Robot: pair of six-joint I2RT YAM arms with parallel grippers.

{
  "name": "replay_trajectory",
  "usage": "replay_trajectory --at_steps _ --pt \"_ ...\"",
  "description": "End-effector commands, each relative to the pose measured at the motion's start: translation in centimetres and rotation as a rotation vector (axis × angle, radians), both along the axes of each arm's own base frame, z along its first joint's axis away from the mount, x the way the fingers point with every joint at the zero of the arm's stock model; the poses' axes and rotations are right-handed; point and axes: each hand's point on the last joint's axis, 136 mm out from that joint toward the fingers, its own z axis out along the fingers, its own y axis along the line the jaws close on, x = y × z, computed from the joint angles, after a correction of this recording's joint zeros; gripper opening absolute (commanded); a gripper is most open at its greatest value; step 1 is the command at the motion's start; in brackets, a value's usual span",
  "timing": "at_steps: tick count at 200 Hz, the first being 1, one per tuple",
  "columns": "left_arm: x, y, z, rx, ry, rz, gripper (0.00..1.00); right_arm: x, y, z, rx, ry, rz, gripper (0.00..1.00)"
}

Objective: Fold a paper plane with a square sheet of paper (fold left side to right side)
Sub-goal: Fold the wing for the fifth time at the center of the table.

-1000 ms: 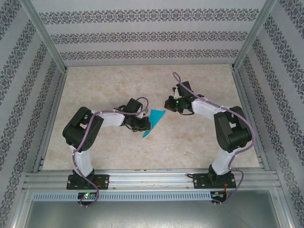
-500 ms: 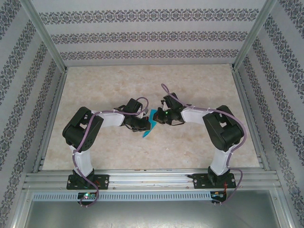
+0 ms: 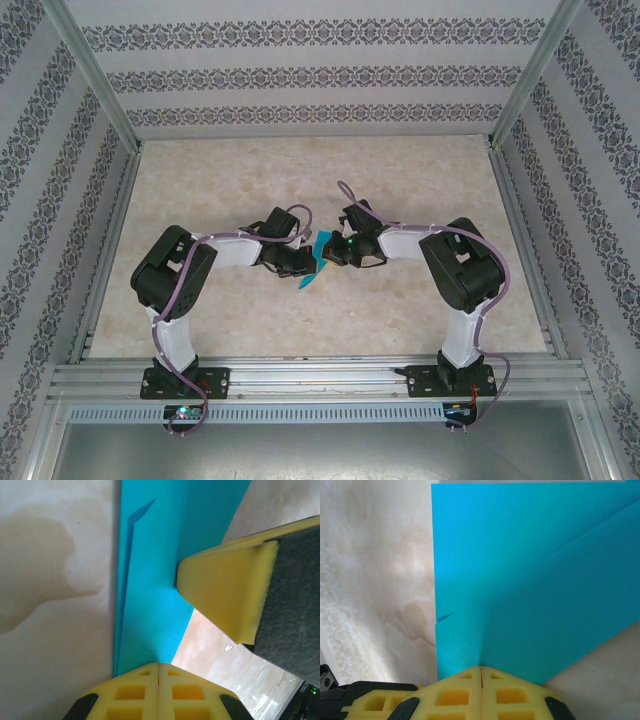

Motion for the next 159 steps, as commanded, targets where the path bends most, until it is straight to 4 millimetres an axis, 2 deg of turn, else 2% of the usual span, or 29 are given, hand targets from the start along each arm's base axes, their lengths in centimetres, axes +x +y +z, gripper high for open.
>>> replay_trajectory --at_steps 1,44,71,106,159 --pt "-1.9 1.9 -1.3 0.089 0.068 0.032 0.03 -2.6 -1.7 -3.9 -0.091 0.105 0.018 0.00" --pt "-1.3 0.4 3.0 -0.017 0.032 0.022 0.09 -3.1 -2.5 -4.6 -0.098 0.129 0.020 0.00" --pt "-1.9 0.1 4.5 -0.052 0.043 0.012 0.09 -3.1 -2.5 -4.5 -0.096 0.128 0.031 0.00" --pt "-3.0 0.1 4.6 -0.069 0.090 -0.007 0.08 -3.2 -2.5 -4.7 -0.102 0.135 0.036 0.00" --pt "-2.8 -0.3 3.1 -0.079 0.125 0.000 0.08 -3.3 -2.7 -4.8 -0.109 0.138 0.037 0.00"
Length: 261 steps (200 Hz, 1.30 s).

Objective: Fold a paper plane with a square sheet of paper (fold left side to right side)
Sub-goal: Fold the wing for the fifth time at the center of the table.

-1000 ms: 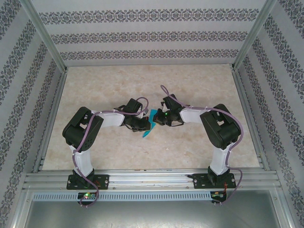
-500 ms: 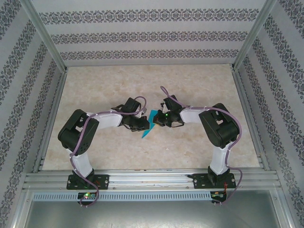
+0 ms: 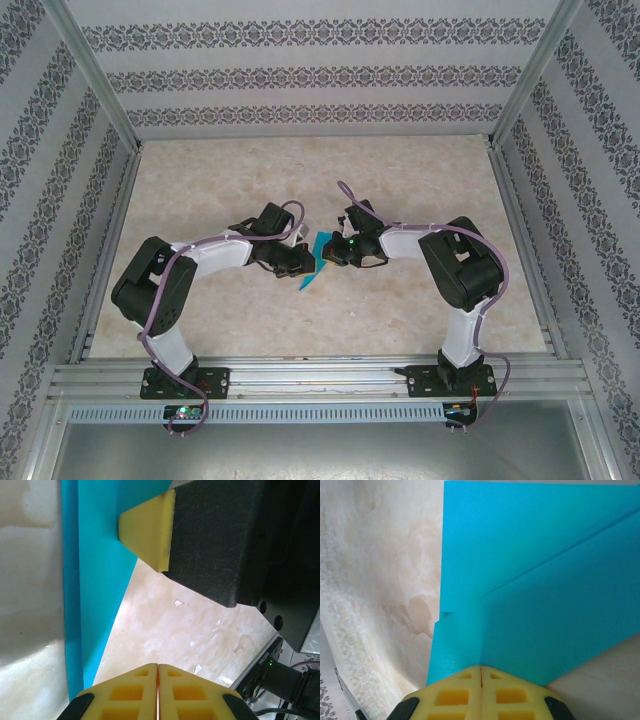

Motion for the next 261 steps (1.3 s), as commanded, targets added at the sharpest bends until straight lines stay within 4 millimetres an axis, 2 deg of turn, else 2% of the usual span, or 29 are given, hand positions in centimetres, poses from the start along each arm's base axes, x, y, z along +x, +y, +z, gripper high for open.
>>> replay_trajectory --at_steps 1,95,183,206,232,261 --pt "-0.7 -0.2 -1.1 -0.005 0.063 0.000 0.08 -3.1 -2.8 -4.7 -0.145 0.150 -0.009 0.00" --pt "-1.4 -0.1 -3.2 -0.016 0.114 0.015 0.08 -3.3 -2.8 -5.1 -0.158 0.159 -0.001 0.00" --pt "-2.2 -0.1 -3.9 -0.051 0.142 0.037 0.08 -3.4 -2.8 -5.1 -0.165 0.163 0.007 0.00" --pt "-2.0 0.0 -3.3 -0.053 0.124 0.042 0.08 -3.4 -2.7 -5.1 -0.167 0.163 0.007 0.00" --pt "-1.2 0.1 -1.7 -0.053 0.076 0.051 0.10 -3.3 -2.6 -4.9 -0.163 0.154 0.014 0.00" --pt "-0.3 1.3 -0.4 -0.038 0.037 0.079 0.14 -3.2 -2.5 -4.8 -0.163 0.151 0.015 0.00"
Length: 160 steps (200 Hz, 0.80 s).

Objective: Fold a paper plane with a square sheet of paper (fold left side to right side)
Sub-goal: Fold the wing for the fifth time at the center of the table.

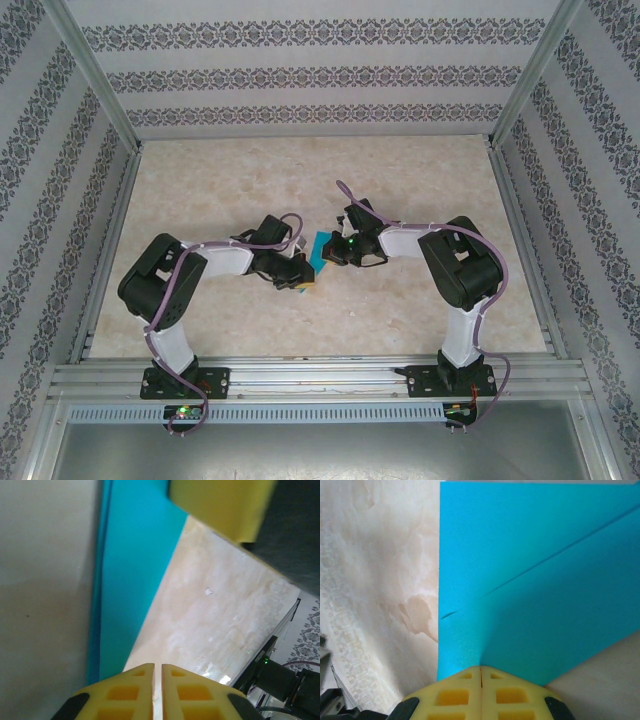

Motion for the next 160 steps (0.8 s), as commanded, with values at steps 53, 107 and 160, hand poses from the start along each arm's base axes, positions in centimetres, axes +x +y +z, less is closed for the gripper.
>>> replay_trajectory --at_steps 53,107,160 --pt "1.0 2.7 1.2 0.068 -0.042 0.037 0.20 -3.4 -2.6 -4.7 -0.167 0.147 0.007 0.00" --pt "0.8 2.5 -0.1 0.060 -0.013 0.035 0.19 -3.4 -2.5 -4.6 -0.171 0.145 0.010 0.00" --pt "0.3 2.3 -0.8 0.050 0.009 0.025 0.15 -3.4 -2.5 -4.7 -0.174 0.147 0.011 0.00"
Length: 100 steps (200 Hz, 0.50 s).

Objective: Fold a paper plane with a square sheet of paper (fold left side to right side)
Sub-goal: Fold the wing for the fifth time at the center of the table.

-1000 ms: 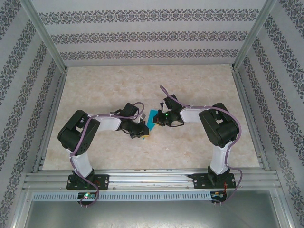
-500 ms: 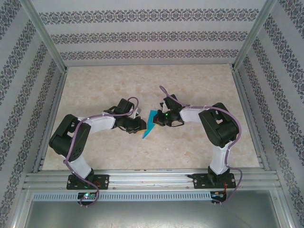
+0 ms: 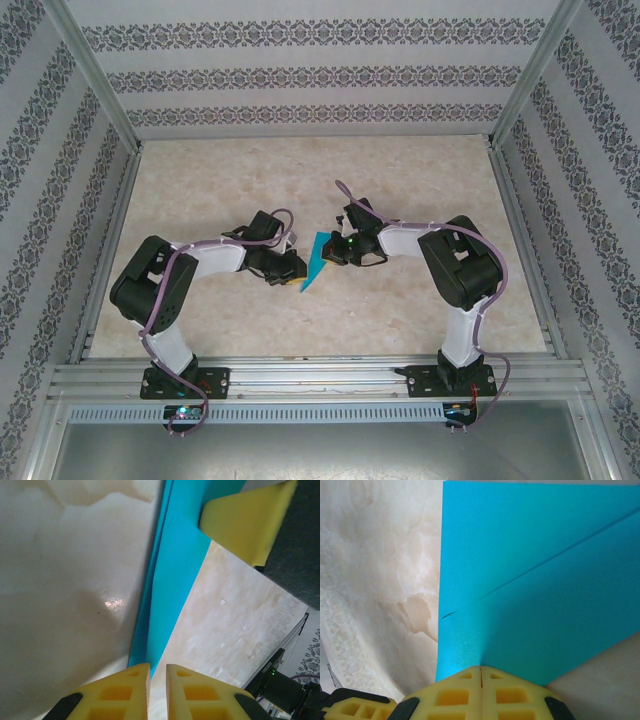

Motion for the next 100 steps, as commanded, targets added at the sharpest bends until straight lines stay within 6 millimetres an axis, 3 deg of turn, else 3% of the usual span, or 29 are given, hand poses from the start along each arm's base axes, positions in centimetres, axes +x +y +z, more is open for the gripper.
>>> replay_trajectory --at_steps 1,56,100 --pt "-0.5 0.1 -0.5 -0.004 0.013 -0.016 0.15 -3.4 -2.5 -4.7 -0.165 0.145 0.000 0.00" --pt "-0.6 0.4 -1.0 0.013 0.013 -0.012 0.16 -3.4 -2.4 -4.7 -0.166 0.146 0.003 0.00" --pt "0.0 1.2 0.1 0.054 -0.034 0.006 0.19 -3.5 -2.5 -4.7 -0.169 0.147 0.003 0.00"
